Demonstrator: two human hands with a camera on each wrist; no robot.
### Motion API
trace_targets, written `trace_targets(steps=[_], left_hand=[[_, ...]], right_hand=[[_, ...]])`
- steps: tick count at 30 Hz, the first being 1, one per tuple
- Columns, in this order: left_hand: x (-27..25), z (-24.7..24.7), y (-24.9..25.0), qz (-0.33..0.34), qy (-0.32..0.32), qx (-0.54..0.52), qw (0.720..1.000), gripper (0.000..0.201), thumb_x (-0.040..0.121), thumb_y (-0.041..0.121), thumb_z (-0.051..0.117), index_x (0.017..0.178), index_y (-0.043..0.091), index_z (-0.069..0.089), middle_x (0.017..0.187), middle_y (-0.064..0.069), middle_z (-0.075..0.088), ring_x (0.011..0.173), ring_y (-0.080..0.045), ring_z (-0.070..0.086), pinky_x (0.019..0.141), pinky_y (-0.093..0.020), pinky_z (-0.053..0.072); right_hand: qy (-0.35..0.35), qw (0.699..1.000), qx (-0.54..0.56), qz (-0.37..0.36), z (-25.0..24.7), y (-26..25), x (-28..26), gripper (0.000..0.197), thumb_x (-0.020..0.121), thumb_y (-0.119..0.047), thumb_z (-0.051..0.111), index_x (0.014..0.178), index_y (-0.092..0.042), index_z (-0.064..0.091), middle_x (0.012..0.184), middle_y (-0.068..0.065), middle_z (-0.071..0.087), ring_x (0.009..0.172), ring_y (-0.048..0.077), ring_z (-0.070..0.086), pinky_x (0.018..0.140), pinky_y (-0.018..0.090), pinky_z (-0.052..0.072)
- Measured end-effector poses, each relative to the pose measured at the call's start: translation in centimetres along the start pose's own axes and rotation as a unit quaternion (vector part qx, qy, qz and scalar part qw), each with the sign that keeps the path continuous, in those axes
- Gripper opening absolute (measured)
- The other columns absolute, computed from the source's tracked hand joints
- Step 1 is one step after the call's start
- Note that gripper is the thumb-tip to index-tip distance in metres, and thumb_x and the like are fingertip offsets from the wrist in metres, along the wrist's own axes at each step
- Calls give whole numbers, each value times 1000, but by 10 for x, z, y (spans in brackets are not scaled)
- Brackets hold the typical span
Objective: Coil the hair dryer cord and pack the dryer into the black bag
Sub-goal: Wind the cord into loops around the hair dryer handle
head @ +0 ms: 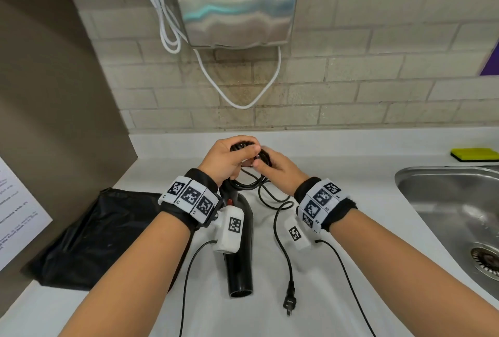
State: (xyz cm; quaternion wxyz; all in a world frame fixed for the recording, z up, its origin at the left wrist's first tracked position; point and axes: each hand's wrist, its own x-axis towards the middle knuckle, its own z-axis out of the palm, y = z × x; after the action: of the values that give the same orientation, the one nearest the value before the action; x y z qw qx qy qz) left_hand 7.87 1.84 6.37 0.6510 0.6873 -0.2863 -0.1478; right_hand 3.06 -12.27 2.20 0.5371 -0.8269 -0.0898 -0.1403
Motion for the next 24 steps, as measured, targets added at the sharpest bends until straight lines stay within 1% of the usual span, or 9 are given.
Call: trace_targets(steps=[2, 4, 6, 8, 10, 13, 17, 21, 24], left_hand=[[1, -1, -1, -2, -4, 3, 1000, 10, 87, 8, 61, 83, 17, 64, 40, 5, 43, 28, -7, 27, 32, -16, 23], [1, -1, -2, -5, 2, 0, 1000, 10, 86, 8, 61, 83, 17, 65, 41, 3, 41, 28, -7, 26, 33, -16, 22], [2, -1, -2, -6, 12, -4, 1000, 10, 87, 8, 61, 84, 16, 65, 46, 0, 45, 28, -8, 27, 33, -15, 22], [2, -1, -2, -6, 24, -8, 1000, 10, 88, 9, 59, 83, 15, 64, 55, -1, 54, 26, -7, 29, 32, -15, 23], [2, -4, -1, -12, 30, -6, 999, 10, 90, 10, 57, 83, 14, 63, 64, -3, 56, 26, -7, 29, 32, -14, 23], [1, -8, 1, -22, 19, 13, 999, 10, 91, 11, 56, 83, 13, 62, 66, -3, 56, 26, -7, 28, 31, -13, 23], [2, -7, 4, -27, -14, 58, 998, 10, 91, 10, 55, 83, 13, 61, 66, -3, 56, 27, -9, 28, 32, -14, 23], [4, -1, 5, -24, -32, 99, 994, 6, 90, 12, 57, 88, 17, 61, 67, 0, 57, 31, -10, 29, 34, -16, 27], [5, 2, 5, -15, -30, 108, 994, 17, 90, 14, 59, 104, 21, 58, 69, -2, 60, 30, -9, 29, 34, -17, 29]], right_hand=[[-13, 999, -20, 26, 0, 7, 1, 32, 81, -46, 49, 100, -21, 55, 93, 2, 62, 94, 17, 61, 96, 41, 46], [1, 998, -46, 30, -4, 9, 0, 34, 85, -40, 48, 99, -11, 58, 86, 6, 57, 85, 21, 55, 87, 39, 45], [8, 999, -49, 17, -7, 11, -2, 42, 88, -36, 42, 103, 0, 57, 86, 11, 54, 84, 19, 50, 80, 30, 41], [17, 1000, -14, 9, -9, 9, -4, 50, 88, -35, 34, 99, 8, 55, 83, 15, 53, 80, 9, 48, 78, 19, 38], [22, 1000, -5, 20, -13, 6, -4, 43, 90, -29, 32, 89, 7, 55, 75, 4, 49, 67, 0, 43, 69, 10, 35], [23, 993, -106, 44, -23, 8, 1, 19, 95, -12, 44, 82, -5, 57, 71, -1, 50, 71, 9, 45, 69, 20, 35], [102, 980, -170, 27, -30, -2, 11, 15, 90, -9, 51, 79, -9, 60, 67, -7, 51, 65, 10, 46, 71, 24, 35], [192, 956, -218, -30, -31, -22, 15, 16, 89, -9, 52, 84, -1, 65, 76, 1, 55, 74, 16, 47, 70, 24, 32], [222, 948, -219, -71, -28, -33, 10, 16, 89, -8, 52, 83, 1, 64, 78, 9, 60, 77, 17, 48, 70, 27, 35]])
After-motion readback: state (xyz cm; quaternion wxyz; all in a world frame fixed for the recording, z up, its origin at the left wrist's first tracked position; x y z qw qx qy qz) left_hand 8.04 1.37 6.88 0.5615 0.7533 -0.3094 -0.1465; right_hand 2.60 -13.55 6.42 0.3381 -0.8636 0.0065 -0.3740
